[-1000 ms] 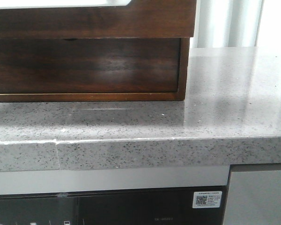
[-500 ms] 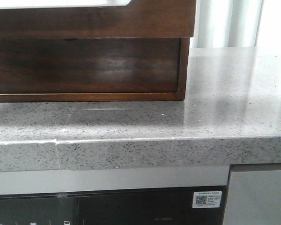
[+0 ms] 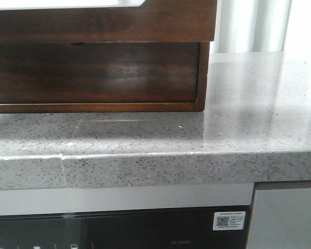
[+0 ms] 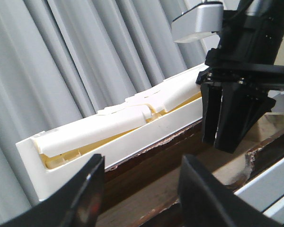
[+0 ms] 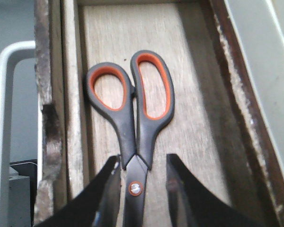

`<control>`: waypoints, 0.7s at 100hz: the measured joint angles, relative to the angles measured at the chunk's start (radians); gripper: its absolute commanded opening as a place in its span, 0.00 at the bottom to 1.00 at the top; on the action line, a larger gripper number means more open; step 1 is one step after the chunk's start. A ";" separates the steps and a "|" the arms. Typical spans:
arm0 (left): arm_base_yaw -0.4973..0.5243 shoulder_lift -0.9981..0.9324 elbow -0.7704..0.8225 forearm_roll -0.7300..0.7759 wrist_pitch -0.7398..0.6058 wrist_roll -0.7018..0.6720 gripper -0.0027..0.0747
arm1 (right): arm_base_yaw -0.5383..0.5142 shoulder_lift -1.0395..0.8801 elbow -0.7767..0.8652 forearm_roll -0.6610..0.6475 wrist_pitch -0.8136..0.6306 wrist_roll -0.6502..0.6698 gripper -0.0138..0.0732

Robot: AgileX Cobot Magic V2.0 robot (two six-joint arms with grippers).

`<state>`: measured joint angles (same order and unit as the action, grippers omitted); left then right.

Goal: Put scissors in drawer with both arms

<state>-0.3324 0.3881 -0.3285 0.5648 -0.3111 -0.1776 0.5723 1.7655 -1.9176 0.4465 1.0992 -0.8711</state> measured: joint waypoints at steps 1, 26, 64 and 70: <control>0.000 0.000 0.000 0.000 0.000 0.000 0.44 | 0.000 0.000 -0.003 0.000 0.000 0.005 0.31; 0.000 0.000 0.000 0.000 0.000 0.000 0.44 | -0.002 -0.070 -0.026 -0.010 -0.047 0.046 0.02; 0.000 0.000 0.000 0.000 0.021 0.000 0.18 | -0.002 -0.237 -0.028 -0.010 -0.005 0.108 0.03; 0.000 0.000 0.000 0.000 0.026 0.000 0.09 | -0.002 -0.259 -0.028 -0.010 0.016 0.108 0.03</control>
<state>-0.3324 0.3881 -0.3285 0.5648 -0.2853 -0.1776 0.5705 1.5063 -1.9452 0.4362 1.1154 -0.7629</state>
